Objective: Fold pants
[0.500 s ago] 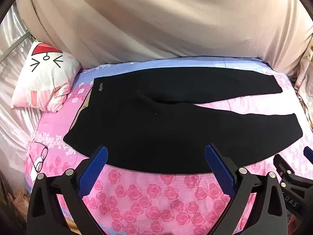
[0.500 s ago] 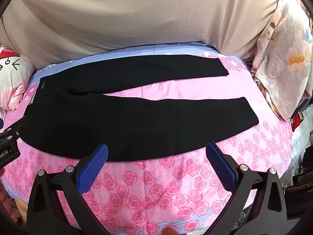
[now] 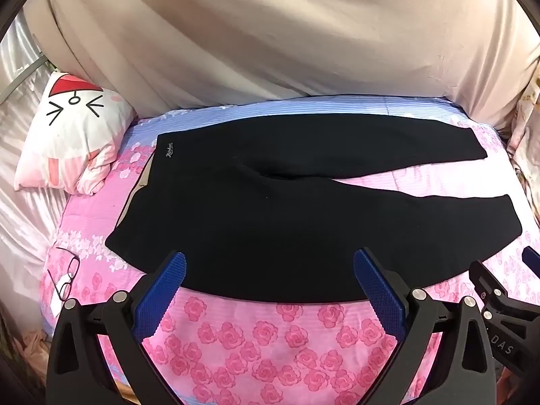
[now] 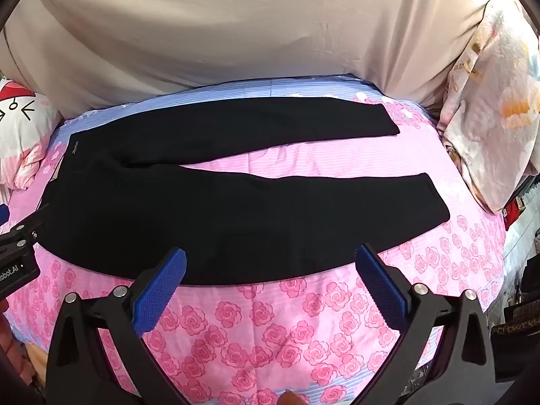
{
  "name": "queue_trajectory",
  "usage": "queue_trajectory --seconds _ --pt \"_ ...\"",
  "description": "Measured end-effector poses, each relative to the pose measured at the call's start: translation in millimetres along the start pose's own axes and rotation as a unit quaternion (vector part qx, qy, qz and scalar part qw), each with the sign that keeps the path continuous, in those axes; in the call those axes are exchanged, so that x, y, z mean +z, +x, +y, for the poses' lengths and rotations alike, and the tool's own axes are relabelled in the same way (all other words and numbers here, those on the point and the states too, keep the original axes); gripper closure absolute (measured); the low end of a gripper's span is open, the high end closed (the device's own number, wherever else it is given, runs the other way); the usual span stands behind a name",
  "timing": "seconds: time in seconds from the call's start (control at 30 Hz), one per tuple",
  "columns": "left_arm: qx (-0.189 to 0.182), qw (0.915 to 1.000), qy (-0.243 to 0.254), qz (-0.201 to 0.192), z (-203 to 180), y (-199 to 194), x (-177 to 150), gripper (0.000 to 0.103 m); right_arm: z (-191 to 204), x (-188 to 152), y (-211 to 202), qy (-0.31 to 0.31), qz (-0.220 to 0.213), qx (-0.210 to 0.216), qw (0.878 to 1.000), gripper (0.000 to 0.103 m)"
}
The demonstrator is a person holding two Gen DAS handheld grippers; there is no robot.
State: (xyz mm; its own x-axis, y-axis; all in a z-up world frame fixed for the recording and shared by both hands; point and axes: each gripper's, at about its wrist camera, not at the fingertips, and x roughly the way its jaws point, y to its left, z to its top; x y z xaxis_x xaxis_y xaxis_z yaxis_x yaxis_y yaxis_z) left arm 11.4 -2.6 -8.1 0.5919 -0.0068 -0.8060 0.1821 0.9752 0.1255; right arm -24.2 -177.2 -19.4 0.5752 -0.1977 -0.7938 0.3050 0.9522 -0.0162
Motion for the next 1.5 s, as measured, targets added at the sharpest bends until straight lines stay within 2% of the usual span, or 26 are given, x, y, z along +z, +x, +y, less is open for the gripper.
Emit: queue_trajectory --seconds 0.4,0.8,0.97,1.5 --pt "-0.01 0.9999 0.0 0.013 16 12 4 0.005 15 3 9 -0.003 0.009 -0.008 1.0 0.005" --pt "-0.015 0.999 0.035 0.023 49 32 8 0.005 48 -5 10 0.039 0.018 -0.039 0.998 0.005" --pt "-0.021 0.999 0.032 0.025 49 32 5 0.005 45 -6 6 0.04 0.015 -0.043 0.998 0.005" --pt "-0.008 0.9998 0.015 0.009 26 10 2 0.005 15 -3 -8 0.027 -0.008 -0.028 0.999 0.005"
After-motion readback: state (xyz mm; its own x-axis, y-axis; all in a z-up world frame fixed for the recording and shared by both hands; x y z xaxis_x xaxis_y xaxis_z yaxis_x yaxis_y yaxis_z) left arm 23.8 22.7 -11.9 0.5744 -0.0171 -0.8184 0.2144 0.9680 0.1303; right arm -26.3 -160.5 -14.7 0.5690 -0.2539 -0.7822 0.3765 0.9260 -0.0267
